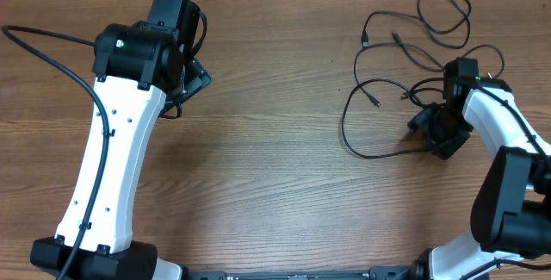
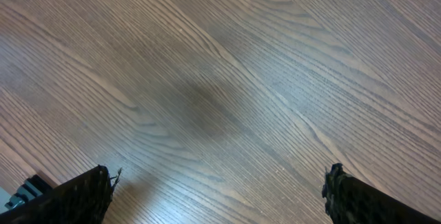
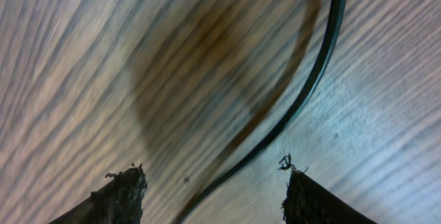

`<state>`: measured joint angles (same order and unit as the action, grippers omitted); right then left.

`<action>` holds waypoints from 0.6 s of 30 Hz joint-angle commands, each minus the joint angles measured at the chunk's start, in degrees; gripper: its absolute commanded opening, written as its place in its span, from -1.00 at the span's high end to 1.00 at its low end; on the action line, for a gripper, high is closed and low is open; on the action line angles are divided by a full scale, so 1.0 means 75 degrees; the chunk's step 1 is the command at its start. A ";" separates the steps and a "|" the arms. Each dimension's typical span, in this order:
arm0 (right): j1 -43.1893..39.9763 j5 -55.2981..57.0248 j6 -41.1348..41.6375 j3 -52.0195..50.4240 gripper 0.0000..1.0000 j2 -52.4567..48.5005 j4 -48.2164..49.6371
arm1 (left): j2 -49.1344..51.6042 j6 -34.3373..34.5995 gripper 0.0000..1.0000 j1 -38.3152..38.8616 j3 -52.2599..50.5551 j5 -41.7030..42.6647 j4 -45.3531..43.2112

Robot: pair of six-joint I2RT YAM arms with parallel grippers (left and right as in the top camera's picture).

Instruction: Untangle cables

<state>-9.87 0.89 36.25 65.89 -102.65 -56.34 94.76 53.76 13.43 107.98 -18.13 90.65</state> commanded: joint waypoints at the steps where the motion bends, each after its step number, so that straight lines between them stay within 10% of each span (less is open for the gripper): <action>1: -0.0189 0.0163 0.0353 -0.0230 -0.25 0.0032 0.0274 | 0.0067 -0.0146 -0.99 0.0015 -0.0035 0.0026 0.0026; 18: -0.0539 0.0277 0.0370 -0.0294 0.10 -0.0271 0.0455 | 0.0067 -0.0140 -1.00 0.0012 -0.0035 0.0029 0.0044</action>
<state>-13.85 1.98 38.79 64.05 -103.79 -53.15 94.76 53.76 13.43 107.98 -18.13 90.85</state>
